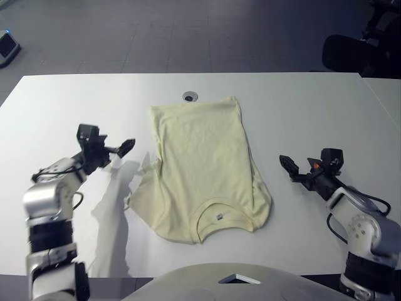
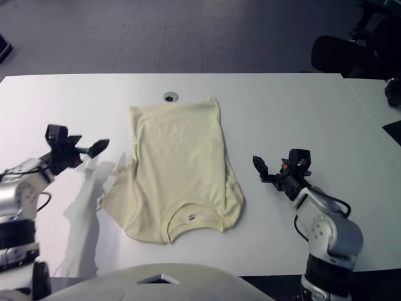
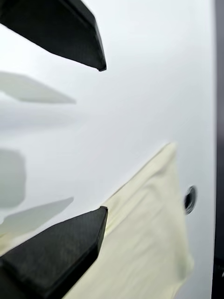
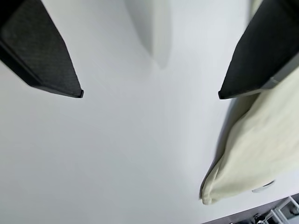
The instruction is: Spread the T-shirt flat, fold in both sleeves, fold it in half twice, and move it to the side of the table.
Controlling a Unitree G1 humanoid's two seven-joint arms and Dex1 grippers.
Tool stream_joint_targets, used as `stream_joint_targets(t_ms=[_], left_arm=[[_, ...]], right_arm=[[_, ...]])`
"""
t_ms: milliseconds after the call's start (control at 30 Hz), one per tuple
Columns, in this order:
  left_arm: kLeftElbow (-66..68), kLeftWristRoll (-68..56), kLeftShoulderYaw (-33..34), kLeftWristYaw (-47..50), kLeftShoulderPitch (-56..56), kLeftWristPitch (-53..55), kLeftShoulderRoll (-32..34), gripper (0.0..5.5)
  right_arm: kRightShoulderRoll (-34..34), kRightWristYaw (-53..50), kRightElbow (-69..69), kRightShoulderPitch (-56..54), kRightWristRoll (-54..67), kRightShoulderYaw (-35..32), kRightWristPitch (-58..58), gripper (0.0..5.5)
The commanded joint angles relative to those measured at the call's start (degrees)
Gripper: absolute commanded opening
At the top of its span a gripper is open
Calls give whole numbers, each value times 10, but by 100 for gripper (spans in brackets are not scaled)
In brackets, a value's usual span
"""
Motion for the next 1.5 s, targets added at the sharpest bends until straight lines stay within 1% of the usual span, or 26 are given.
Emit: stream_joint_targets(t_ms=[33,167,267,500,700,900,1033,1167,1400,1467,1500], left_arm=[[-156,-156,91,-130,132,229,154,539],[-155,-180,99,-191,206,242,197,539],[-163,-183,86,-212,234,230,209,539],[-180,-182,43,-160,233,216,155,539],[-178,-174,23,-113,230,205,118,442],[-155,-167,9,-87,217,191,108,336],[-153,-168,1,-73,218,187,99,274],[-143,-162,-8,-60,218,177,95,199],[-139,-167,-7,-42,219,175,89,69],[-138,-167,-8,-37,219,175,86,43],[-137,-167,-9,-35,218,175,86,17]], right_arm=[[62,-75,-191,69,109,-91,130,539],[76,-109,-214,69,146,-120,166,539],[79,-131,-218,58,165,-131,184,539],[60,-159,-198,13,192,-133,204,539],[45,-168,-181,-12,199,-127,213,540],[41,-174,-174,-21,200,-118,210,540],[36,-173,-168,-28,199,-114,208,540],[32,-173,-166,-31,198,-109,206,540],[22,-171,-159,-39,198,-103,207,540],[19,-171,-157,-40,198,-100,206,540],[19,-171,-157,-41,198,-99,206,540]])
